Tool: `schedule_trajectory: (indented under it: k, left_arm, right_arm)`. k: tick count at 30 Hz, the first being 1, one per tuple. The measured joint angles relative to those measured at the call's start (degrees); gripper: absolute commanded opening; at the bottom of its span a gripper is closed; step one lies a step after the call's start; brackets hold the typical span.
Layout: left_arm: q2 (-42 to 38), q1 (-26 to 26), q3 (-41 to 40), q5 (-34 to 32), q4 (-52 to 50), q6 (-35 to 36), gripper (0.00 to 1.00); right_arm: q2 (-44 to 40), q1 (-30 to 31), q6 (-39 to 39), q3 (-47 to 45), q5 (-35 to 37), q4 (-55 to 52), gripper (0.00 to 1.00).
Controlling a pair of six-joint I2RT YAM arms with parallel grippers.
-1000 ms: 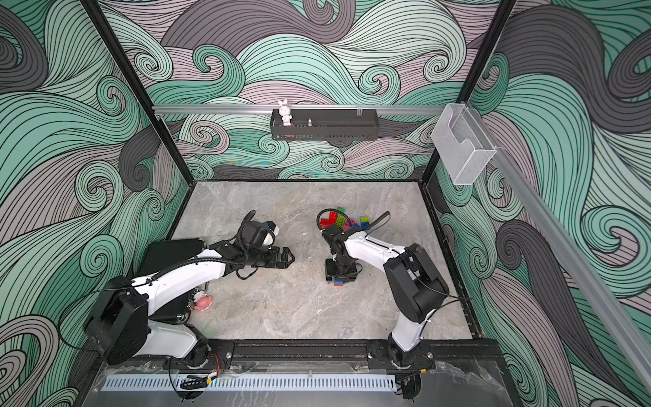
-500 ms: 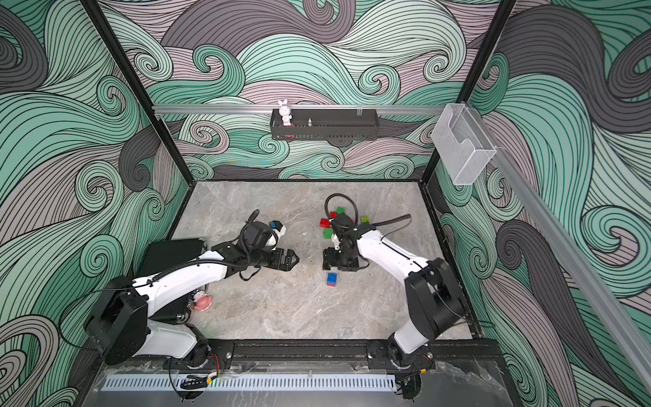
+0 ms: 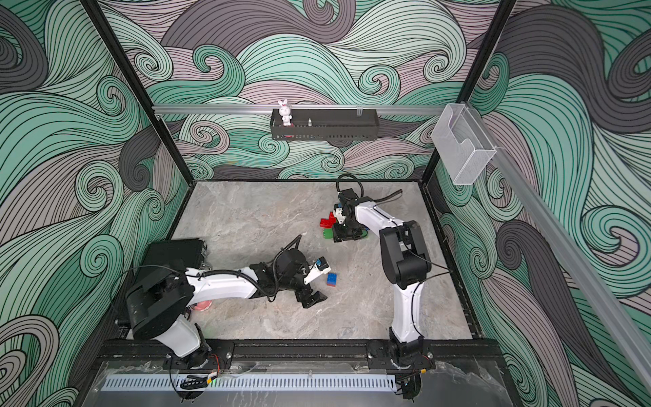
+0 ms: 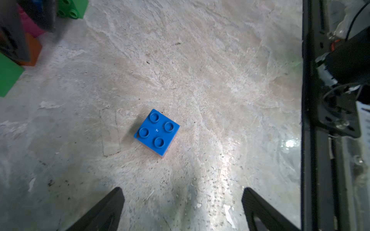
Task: Assemble the number 4 with lego
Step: Adjust the lego brick at the center of the board.
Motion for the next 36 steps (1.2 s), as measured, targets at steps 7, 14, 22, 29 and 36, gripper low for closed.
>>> schedule_trajectory:
  k: [7,14,22,29,36]
  left_arm:
    - [5.0,0.0,3.2,-0.3,4.1,8.5,0.93]
    - [9.3,0.0,5.8,-0.2,7.6,13.3,0.86]
    - [12.9,-0.1,7.9,0.0,7.6,16.9,0.75]
    - [13.9,-0.1,9.2,0.2,7.7,17.8,0.55]
    - [13.9,-0.1,9.0,0.0,7.8,17.7,0.42]
  right_arm:
    - [1.3,-3.1,1.3,3.9,1.3,-0.6,0.58]
    - [1.4,-6.7,3.7,4.3,1.0,-1.0,0.59]
    - [1.7,-9.0,5.5,4.5,2.4,-1.4,0.61]
    - [0.5,-7.7,5.2,3.6,1.1,-0.5,0.61]
    - [1.0,-6.8,3.5,4.9,1.3,-0.3,0.61]
